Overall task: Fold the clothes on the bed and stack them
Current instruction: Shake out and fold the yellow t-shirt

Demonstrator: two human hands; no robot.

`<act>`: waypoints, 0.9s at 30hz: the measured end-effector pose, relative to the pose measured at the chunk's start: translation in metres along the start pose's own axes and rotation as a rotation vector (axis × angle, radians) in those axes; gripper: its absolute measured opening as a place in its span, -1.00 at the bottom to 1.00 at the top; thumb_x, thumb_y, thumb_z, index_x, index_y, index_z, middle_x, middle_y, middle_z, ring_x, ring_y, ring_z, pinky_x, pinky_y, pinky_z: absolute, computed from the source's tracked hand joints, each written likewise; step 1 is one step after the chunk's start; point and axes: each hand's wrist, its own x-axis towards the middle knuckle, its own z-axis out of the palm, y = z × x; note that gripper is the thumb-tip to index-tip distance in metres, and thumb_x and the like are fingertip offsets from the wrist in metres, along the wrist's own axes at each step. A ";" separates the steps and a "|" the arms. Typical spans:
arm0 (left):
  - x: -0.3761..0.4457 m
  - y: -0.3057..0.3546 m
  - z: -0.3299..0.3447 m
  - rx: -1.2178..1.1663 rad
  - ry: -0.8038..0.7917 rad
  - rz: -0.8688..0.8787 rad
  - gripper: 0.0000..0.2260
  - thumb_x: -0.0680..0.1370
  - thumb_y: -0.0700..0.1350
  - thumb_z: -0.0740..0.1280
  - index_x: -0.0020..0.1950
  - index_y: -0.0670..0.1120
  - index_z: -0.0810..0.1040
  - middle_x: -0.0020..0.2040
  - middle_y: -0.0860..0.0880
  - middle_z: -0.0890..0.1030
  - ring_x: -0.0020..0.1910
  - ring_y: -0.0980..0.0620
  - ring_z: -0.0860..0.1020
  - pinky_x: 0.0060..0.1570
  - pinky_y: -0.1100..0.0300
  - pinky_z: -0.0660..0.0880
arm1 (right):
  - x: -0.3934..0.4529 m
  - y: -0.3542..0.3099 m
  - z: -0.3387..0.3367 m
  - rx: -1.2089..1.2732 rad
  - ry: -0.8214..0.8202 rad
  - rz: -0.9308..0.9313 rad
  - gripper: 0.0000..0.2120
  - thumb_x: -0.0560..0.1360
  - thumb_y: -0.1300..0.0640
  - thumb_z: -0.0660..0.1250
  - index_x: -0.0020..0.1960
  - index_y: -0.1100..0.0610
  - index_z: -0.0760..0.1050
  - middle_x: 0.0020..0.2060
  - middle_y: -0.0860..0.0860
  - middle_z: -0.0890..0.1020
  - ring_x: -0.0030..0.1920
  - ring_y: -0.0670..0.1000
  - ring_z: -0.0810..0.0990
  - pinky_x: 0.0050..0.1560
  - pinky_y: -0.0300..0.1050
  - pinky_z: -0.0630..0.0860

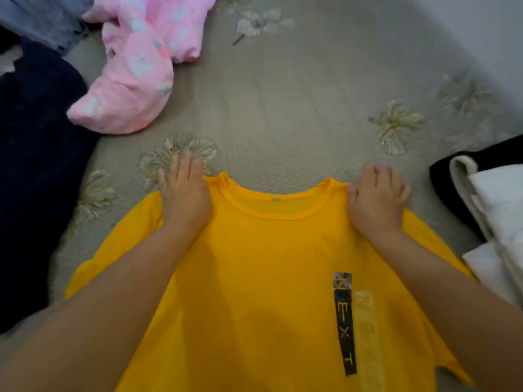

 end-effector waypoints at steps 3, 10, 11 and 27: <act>-0.019 -0.009 0.019 0.019 -0.033 0.086 -0.59 0.60 -0.11 0.11 0.44 -0.17 0.23 0.49 -0.13 0.15 0.49 -0.09 0.03 0.41 -0.04 -0.15 | -0.030 -0.016 0.016 0.035 -0.044 -0.083 -0.50 0.55 0.02 0.02 0.41 0.26 0.24 0.41 0.22 0.27 0.46 0.21 0.10 0.40 0.20 -0.11; -0.034 -0.035 0.027 0.097 -0.223 0.053 -0.49 0.60 0.14 -0.02 0.51 0.01 0.01 0.53 -0.04 -0.04 0.50 -0.03 -0.14 0.40 -0.05 -0.22 | -0.085 -0.085 0.014 -0.040 -0.029 -0.504 -0.48 0.44 -0.10 0.05 0.24 0.15 0.50 0.26 0.20 0.49 0.27 0.29 0.42 0.14 0.43 0.24; -0.035 -0.037 0.025 0.079 -0.239 0.049 -0.49 0.60 0.14 -0.01 0.51 0.02 -0.01 0.53 -0.04 -0.05 0.50 -0.03 -0.15 0.40 -0.05 -0.23 | -0.087 -0.096 0.017 -0.059 -0.092 -0.544 -0.48 0.45 -0.14 0.06 0.27 0.10 0.48 0.30 0.16 0.46 0.31 0.26 0.38 0.17 0.43 0.23; -0.082 -0.162 -0.038 -0.411 -0.167 -0.417 -0.85 0.57 -0.15 0.21 -0.18 -0.14 0.45 -0.22 -0.10 0.46 -0.18 -0.08 0.42 -0.21 0.08 0.31 | -0.100 -0.184 0.061 0.050 -0.299 -0.499 -0.40 0.55 -0.19 0.00 0.50 0.02 -0.05 0.51 -0.04 -0.05 0.50 0.07 -0.16 0.38 0.21 -0.33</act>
